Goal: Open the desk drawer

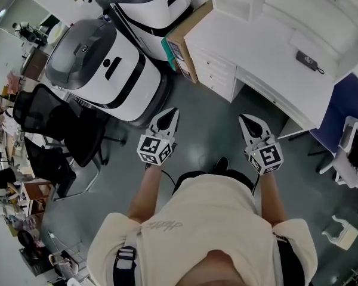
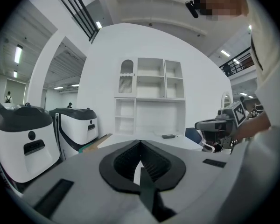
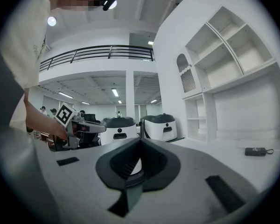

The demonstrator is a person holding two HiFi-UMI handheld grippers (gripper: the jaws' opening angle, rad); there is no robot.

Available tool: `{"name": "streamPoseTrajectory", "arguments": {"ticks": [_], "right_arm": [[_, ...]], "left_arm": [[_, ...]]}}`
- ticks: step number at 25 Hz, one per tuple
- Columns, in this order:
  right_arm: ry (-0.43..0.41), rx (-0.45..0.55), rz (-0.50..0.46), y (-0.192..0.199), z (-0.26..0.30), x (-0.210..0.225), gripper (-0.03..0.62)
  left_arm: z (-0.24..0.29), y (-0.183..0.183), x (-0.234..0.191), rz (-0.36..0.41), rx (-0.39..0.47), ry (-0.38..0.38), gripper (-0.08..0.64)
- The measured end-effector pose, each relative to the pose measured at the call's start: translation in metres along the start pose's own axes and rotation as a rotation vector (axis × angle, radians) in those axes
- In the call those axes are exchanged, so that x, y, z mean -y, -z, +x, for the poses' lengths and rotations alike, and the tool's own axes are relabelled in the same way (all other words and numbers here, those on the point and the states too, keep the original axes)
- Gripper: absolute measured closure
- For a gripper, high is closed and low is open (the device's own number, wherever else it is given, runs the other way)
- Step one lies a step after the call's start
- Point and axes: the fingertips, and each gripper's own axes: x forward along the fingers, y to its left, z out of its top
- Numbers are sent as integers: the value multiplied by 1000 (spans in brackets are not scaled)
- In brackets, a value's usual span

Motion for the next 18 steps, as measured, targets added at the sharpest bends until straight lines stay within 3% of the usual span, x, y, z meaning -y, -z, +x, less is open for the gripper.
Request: {"name": "streamPoseTrajectory", "arguments": {"ticks": [18], "right_arm": [[-88,-90,36,27,68,24,591]], "left_arm": [[31,33,-39,-98,-81,-56,555]]}}
